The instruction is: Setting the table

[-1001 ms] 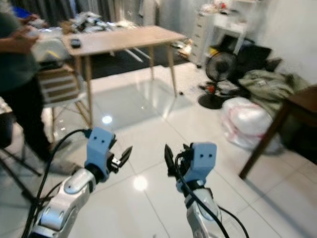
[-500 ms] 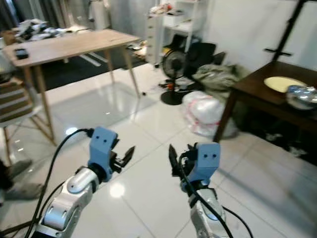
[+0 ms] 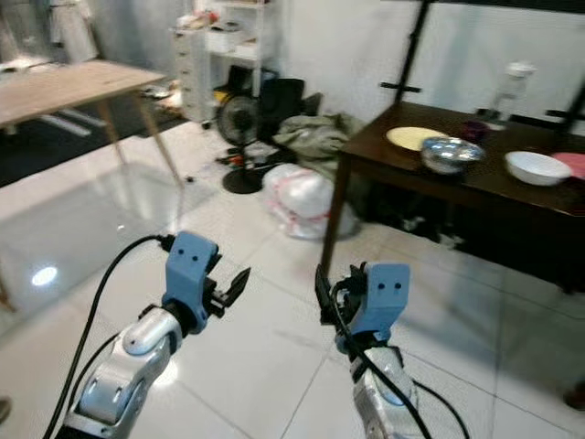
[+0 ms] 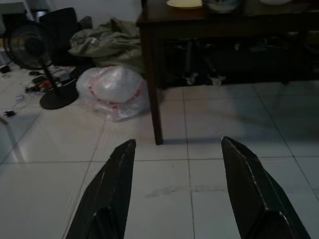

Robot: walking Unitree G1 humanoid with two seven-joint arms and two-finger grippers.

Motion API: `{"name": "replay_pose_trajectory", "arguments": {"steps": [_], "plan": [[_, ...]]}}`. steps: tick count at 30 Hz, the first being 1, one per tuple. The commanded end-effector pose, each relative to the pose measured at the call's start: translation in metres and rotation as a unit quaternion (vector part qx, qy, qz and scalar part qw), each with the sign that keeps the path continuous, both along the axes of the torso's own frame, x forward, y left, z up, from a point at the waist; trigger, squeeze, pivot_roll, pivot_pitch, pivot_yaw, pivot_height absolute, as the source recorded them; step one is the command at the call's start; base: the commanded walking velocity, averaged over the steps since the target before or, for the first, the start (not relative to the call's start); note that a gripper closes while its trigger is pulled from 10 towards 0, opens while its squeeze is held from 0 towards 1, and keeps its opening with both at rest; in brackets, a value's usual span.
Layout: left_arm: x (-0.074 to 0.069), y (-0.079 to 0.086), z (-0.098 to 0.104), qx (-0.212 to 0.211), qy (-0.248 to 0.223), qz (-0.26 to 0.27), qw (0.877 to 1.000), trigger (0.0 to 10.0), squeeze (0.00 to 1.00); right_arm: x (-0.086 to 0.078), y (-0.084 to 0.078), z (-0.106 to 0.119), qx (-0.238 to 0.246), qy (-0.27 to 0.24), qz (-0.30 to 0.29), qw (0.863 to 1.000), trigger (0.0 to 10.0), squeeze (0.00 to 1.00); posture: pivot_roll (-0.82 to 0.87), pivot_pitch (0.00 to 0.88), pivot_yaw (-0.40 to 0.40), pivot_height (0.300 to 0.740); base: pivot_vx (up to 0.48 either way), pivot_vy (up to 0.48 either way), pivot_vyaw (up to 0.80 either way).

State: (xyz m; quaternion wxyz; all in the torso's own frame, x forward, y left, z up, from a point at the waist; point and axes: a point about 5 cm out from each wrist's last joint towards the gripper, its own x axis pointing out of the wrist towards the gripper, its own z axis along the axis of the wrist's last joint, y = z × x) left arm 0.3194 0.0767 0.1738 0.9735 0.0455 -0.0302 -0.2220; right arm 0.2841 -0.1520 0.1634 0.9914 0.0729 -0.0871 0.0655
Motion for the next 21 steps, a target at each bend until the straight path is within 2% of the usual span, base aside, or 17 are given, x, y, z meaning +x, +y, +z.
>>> {"name": "replay_pose_trajectory", "arguments": {"steps": [1,15,21], "plan": [[0.000,0.002,-0.004,0.007,0.007,0.003,1.000,10.0,0.00,0.000,-0.003,-0.005,-0.007,0.013,-0.011,1.000,10.0,0.00,-0.06,0.008,0.103,0.740,0.000,0.000,-0.74],[0.003,0.005,0.000,0.011,0.000,0.014,1.000,10.0,0.00,0.002,-0.009,-0.006,-0.007,0.018,-0.038,0.999,10.0,0.00,-0.05,0.012,0.103,0.740,0.000,0.000,-0.74],[0.007,0.010,0.003,0.042,-0.014,0.026,0.999,10.0,0.00,0.005,-0.016,-0.007,-0.006,0.026,-0.062,0.998,10.0,0.00,-0.05,0.012,0.101,0.740,0.000,0.000,-0.74]]}}
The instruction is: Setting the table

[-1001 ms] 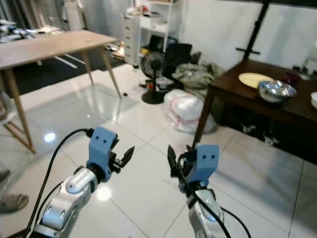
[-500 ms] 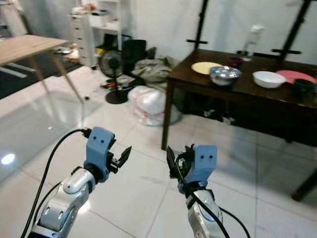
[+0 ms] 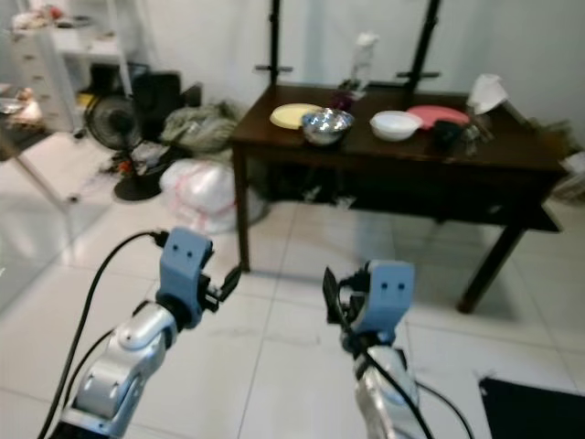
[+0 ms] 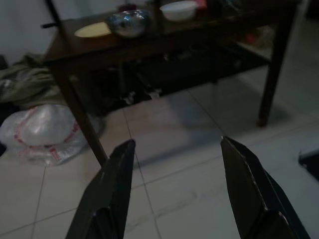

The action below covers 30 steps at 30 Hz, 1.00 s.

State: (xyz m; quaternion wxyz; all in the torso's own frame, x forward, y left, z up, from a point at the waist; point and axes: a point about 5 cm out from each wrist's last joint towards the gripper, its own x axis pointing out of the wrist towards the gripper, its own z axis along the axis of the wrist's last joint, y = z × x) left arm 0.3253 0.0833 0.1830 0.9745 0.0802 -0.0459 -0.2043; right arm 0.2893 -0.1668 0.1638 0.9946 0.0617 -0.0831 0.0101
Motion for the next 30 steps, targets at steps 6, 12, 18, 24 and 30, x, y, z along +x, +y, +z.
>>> {"name": "replay_pose_trajectory", "arguments": {"steps": [6,12,18,24,30], "plan": [[0.005,0.008,-0.002,0.001,0.010,0.019,1.000,10.0,0.00,0.001,-0.004,-0.009,0.002,0.022,-0.017,1.000,10.0,0.00,-0.05,0.011,0.101,0.740,0.000,0.000,-0.74],[0.007,0.012,0.003,0.007,-0.008,0.040,0.999,10.0,0.00,0.001,-0.003,-0.009,0.004,0.023,-0.018,1.000,10.0,0.00,-0.05,0.012,0.102,0.740,0.000,0.000,-0.75],[0.012,0.023,0.007,0.020,-0.035,0.094,0.995,10.0,0.00,0.002,0.003,-0.006,0.003,0.016,0.002,1.000,10.0,0.00,-0.05,0.013,0.100,0.740,0.141,0.000,-0.51],[0.016,0.035,0.006,0.033,-0.038,0.156,0.986,10.0,0.00,0.003,0.018,0.005,0.009,-0.011,0.053,0.999,10.0,0.00,-0.04,0.011,0.098,0.740,0.472,0.000,0.00],[0.017,0.037,0.006,0.040,-0.043,0.161,0.985,10.0,0.00,0.004,0.027,0.012,0.011,-0.028,0.076,0.997,10.0,0.00,-0.03,0.006,0.093,0.740,0.472,0.000,0.00]]}}
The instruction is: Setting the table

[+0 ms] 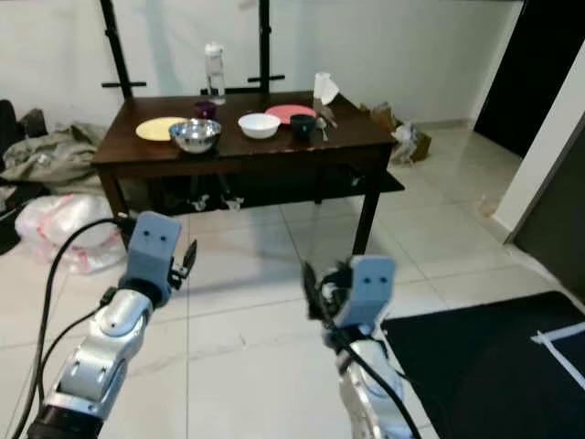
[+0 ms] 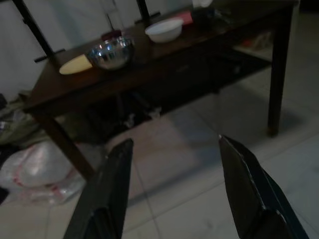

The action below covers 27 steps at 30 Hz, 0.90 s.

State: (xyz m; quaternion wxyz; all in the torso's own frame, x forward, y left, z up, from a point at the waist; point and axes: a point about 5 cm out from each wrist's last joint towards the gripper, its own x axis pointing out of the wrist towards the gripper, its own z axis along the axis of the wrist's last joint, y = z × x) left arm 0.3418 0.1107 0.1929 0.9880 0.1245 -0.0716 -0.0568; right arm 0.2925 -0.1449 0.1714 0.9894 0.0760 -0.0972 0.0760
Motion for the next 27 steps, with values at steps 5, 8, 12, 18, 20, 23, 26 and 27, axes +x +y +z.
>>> {"name": "replay_pose_trajectory", "arguments": {"steps": [5,8,12,18,20,23,26,27], "plan": [[-0.001,0.009,-0.003,0.010,0.000,0.014,1.000,10.0,0.00,0.002,0.006,0.005,0.005,-0.012,0.010,1.000,10.0,0.00,-0.03,0.004,0.094,0.740,0.472,0.000,0.00],[-0.001,0.008,-0.003,0.010,-0.004,0.013,1.000,10.0,0.00,0.002,0.004,0.004,0.006,-0.011,0.004,1.000,10.0,0.00,-0.03,0.003,0.095,0.740,0.472,0.000,0.00],[0.000,0.006,-0.002,0.011,-0.006,0.010,1.000,10.0,0.00,0.002,0.001,0.003,0.006,-0.010,-0.003,1.000,10.0,0.00,-0.03,0.002,0.099,0.740,0.472,0.000,0.00],[0.000,0.004,-0.001,0.012,-0.009,-0.001,1.000,10.0,0.00,0.003,-0.002,0.003,0.002,-0.008,-0.021,1.000,10.0,0.00,-0.04,0.004,0.101,0.740,0.474,0.000,0.00],[-0.001,0.002,0.000,0.012,-0.011,-0.011,1.000,10.0,0.00,0.004,-0.007,0.002,-0.001,-0.005,-0.040,0.999,10.0,0.00,-0.04,0.005,0.102,0.740,0.472,0.000,0.00],[-0.001,0.000,0.001,0.013,-0.014,-0.018,1.000,10.0,0.00,0.005,-0.010,0.001,0.000,-0.003,-0.051,0.999,10.0,0.00,-0.04,0.007,0.103,0.740,0.472,0.000,0.00],[-0.001,-0.001,0.002,0.014,-0.016,-0.024,0.999,10.0,0.00,0.005,-0.013,0.000,0.002,-0.001,-0.058,0.998,10.0,0.00,-0.04,0.007,0.106,0.740,0.472,0.000,0.00],[-0.001,-0.001,0.002,0.015,-0.016,-0.025,0.999,10.0,0.00,0.005,-0.013,0.000,0.003,-0.001,-0.058,0.998,10.0,0.00,-0.04,0.007,0.106,0.740,0.472,0.000,0.00]]}}
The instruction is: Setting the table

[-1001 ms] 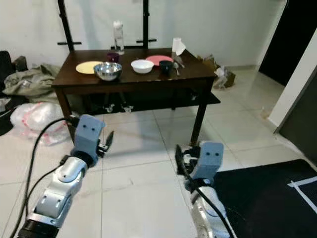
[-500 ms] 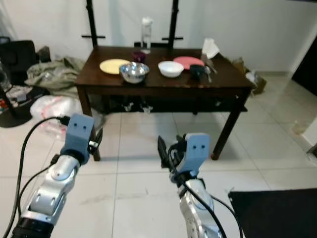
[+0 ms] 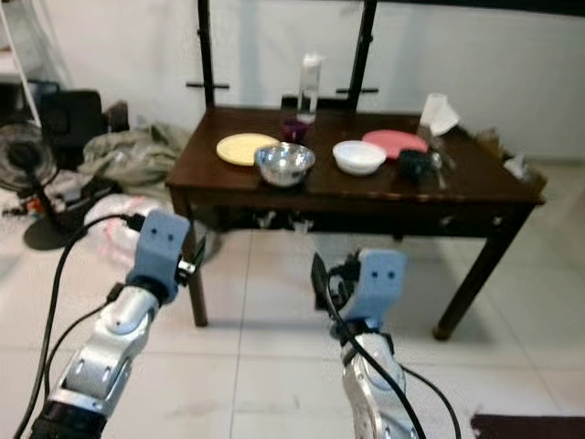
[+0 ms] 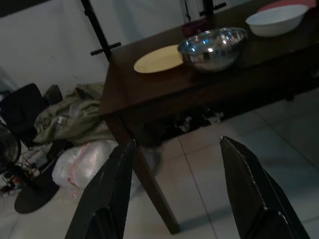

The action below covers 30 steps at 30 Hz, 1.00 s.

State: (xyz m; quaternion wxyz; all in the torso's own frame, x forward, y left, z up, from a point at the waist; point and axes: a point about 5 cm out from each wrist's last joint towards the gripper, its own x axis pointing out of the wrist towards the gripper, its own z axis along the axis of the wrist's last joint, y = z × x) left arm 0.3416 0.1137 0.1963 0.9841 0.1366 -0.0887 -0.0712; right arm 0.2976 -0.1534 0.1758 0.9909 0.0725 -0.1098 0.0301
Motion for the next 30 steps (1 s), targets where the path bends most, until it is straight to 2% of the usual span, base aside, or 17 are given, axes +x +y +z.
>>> {"name": "replay_pose_trajectory", "arguments": {"steps": [1,11,20,26,30], "plan": [[-0.0010,-0.0044,-0.0016,0.003,0.000,-0.012,1.000,10.0,0.00,-0.0006,-0.0050,-0.0043,0.003,0.008,-0.012,1.000,10.0,0.00,-0.04,0.007,0.106,0.740,0.472,0.000,0.00],[-0.0025,-0.0080,-0.0014,0.006,-0.002,-0.031,0.999,10.0,0.00,-0.0004,-0.0049,-0.0045,0.008,0.009,-0.018,1.000,10.0,0.00,-0.04,0.009,0.107,0.740,0.472,0.000,-0.66],[-0.0032,-0.0104,-0.0014,0.007,-0.002,-0.045,0.999,10.0,0.00,0.0010,-0.0106,-0.0048,0.000,0.013,-0.041,0.999,10.0,0.00,-0.04,0.009,0.109,0.740,0.472,0.000,0.00],[-0.0039,-0.0108,-0.0015,0.007,-0.002,-0.047,0.999,10.0,0.00,0.0010,-0.0122,-0.0069,0.000,0.019,-0.045,0.999,10.0,0.00,-0.04,0.013,0.109,0.740,0.472,0.000,-0.77],[-0.0043,-0.0112,-0.0018,0.007,-0.001,-0.050,0.999,10.0,0.00,0.0006,-0.0130,-0.0054,-0.003,0.014,-0.048,0.999,10.0,0.00,-0.04,0.013,0.109,0.740,0.472,0.000,-0.31]]}}
